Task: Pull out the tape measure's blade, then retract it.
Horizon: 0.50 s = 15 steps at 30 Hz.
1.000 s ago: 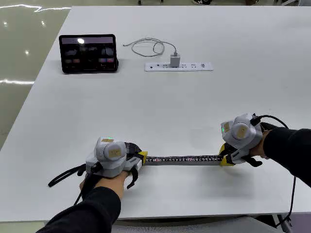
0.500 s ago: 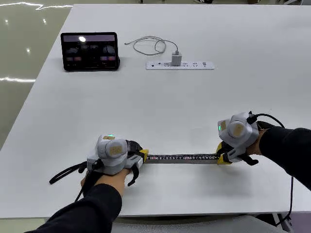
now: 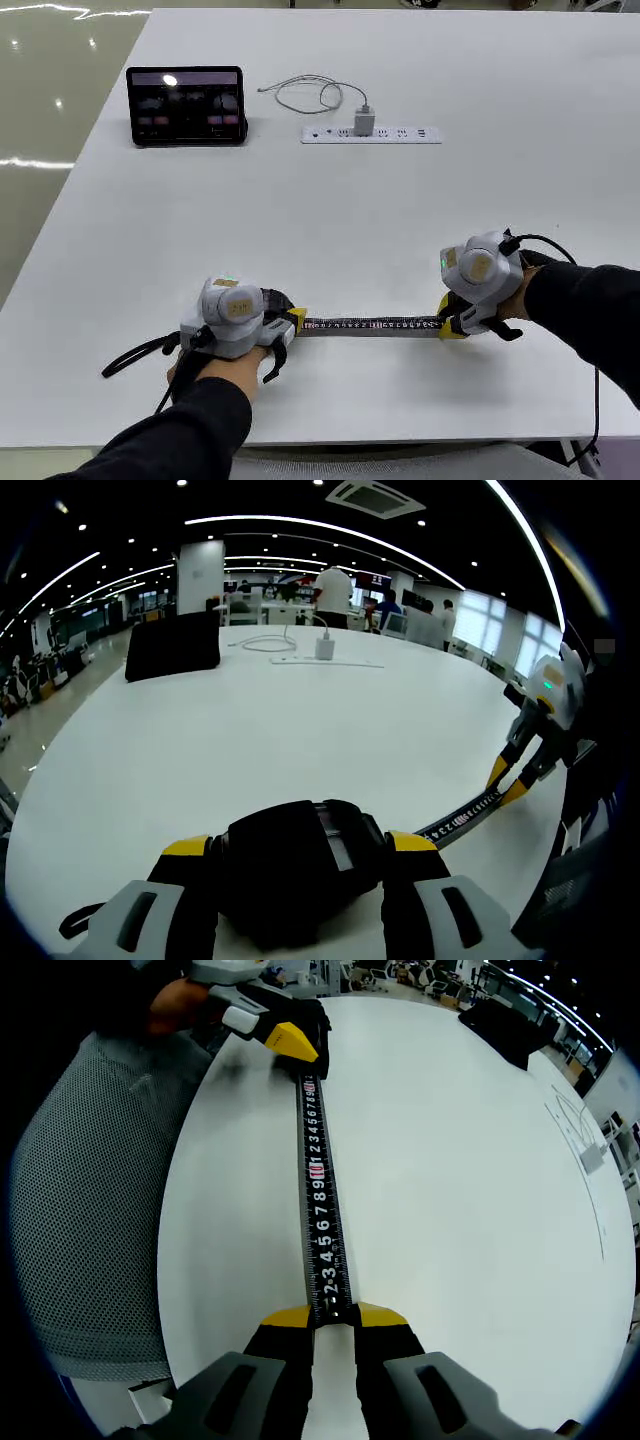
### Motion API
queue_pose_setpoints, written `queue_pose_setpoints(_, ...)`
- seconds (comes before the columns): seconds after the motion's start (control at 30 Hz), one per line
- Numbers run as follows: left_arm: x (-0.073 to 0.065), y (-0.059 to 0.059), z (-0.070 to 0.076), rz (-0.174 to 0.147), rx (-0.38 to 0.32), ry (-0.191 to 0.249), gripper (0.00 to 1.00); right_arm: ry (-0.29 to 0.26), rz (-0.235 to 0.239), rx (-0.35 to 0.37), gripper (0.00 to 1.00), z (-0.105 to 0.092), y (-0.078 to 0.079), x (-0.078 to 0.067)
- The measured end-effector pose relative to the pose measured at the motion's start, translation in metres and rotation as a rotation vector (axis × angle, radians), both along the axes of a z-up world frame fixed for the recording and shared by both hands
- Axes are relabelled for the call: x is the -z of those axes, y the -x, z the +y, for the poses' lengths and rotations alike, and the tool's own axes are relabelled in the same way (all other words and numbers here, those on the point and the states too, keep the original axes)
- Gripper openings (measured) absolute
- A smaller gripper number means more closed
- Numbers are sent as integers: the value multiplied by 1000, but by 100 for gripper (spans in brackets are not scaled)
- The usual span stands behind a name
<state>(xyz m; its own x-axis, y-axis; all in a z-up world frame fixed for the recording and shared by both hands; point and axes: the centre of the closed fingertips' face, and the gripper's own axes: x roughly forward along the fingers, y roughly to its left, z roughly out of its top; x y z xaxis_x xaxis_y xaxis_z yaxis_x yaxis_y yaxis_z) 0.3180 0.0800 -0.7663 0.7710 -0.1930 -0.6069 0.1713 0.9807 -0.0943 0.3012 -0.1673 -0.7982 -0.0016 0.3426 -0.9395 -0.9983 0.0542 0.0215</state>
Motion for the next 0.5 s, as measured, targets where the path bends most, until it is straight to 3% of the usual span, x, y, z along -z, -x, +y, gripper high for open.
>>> queue_pose_setpoints(0.5, 0, 0, 0, 2, 1, 1, 63, -12, 0, -2, 11, 9, 0, 0)
